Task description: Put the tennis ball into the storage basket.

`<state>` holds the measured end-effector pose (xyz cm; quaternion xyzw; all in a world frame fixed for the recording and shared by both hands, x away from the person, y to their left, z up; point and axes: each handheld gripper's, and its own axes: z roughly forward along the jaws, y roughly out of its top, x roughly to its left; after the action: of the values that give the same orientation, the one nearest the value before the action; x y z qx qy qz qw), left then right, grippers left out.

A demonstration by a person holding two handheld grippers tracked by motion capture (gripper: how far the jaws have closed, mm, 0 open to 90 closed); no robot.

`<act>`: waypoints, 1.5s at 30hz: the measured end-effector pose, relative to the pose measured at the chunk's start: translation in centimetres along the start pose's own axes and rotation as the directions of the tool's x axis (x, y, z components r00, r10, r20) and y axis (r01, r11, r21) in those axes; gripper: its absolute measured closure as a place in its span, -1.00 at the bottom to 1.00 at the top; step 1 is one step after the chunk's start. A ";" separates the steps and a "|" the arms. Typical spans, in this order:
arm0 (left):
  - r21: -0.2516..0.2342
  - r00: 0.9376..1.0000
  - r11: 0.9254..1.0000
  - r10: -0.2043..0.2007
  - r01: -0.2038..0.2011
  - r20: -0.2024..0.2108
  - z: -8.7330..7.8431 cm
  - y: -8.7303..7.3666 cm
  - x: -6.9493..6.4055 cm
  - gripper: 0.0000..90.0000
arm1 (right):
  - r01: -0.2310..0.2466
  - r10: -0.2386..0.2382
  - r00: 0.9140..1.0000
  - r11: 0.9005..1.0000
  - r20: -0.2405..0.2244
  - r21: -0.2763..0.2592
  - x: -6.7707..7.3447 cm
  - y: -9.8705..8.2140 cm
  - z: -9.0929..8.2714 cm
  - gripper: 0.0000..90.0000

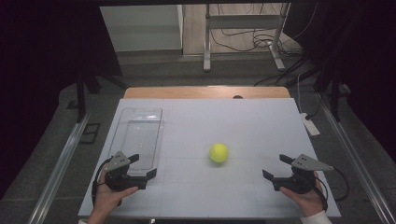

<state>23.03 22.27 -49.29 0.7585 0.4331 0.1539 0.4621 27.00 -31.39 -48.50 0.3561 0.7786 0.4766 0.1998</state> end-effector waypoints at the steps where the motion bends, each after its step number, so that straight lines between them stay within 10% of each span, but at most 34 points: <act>1: -0.001 1.000 1.000 0.000 0.000 0.000 0.0 0.0 0.0 -0.80 | 0.001 -0.001 1.000 1.000 0.001 0.003 0.0 0.0 0.0 -0.80; 45: 0.019 0.998 1.000 0.021 -0.022 0.051 0.2 2.4 -1.0 -0.78 | -0.004 0.004 1.000 1.000 -0.006 -0.002 -0.1 -0.1 0.1 -0.80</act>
<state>23.81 20.92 -47.18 0.7712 0.4144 0.1352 0.4638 27.10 -31.43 -48.65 0.3559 0.7779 0.4789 0.1969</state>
